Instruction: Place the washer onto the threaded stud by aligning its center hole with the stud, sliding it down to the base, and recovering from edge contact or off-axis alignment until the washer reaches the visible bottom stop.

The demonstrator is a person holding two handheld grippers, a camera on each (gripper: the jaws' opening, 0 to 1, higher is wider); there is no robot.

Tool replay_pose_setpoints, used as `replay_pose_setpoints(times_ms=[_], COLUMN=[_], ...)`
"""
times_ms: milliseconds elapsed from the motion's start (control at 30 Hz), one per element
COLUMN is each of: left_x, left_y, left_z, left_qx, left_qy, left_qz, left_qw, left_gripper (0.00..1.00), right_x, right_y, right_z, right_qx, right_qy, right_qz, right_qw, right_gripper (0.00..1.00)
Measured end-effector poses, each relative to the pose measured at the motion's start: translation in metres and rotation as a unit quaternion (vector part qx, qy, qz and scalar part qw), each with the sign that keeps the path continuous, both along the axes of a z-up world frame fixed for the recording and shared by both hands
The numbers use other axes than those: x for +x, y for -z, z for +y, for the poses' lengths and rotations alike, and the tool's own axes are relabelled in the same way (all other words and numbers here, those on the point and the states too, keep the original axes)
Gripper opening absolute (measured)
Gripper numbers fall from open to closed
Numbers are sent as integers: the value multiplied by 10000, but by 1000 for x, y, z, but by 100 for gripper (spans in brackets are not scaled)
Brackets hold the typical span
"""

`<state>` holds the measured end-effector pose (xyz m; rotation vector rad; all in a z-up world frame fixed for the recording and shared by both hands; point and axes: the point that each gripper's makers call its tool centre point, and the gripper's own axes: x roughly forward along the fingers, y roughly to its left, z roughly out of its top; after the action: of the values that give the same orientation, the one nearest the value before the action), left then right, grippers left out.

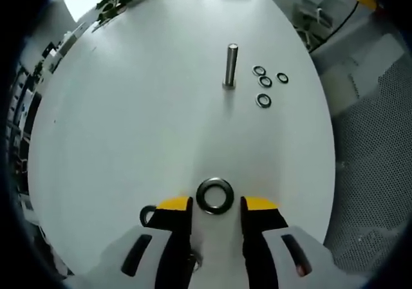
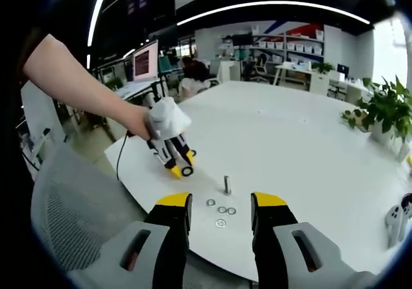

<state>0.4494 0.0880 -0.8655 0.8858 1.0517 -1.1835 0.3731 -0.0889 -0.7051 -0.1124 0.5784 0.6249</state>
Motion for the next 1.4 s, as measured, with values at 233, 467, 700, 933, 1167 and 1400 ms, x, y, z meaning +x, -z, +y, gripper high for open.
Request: replay_pose_setpoints(times_ms=[233,467,700,933,1167,1400], left_x=[-1,0,0,-1,-3,-6], left_y=[0,0,1,0,-1,-1], left_z=[-5,-5,-5,-6,-6,-4], left_qx=[59,77,186,240,286,321], left_qy=[173,191,186,122,13,73], left_qz=[13,25,45,26,64,43], left_qw=[9998,9998,9996,9996,9996,9994], left_gripper=[21,21,21,20,20,19], right_x=[0,0,1,0,0,0], right_y=[0,0,0,0,0,0], right_z=[0,-1,-1,-1,0,0], right_qx=[0,14,22,24,36,54], right_qy=[4,26,15,6,-9,-7], right_qz=[11,17,18,22,25,24], right_qw=[10000,10000,10000,10000,10000,10000], right_gripper=[39,39,39,39,39,39])
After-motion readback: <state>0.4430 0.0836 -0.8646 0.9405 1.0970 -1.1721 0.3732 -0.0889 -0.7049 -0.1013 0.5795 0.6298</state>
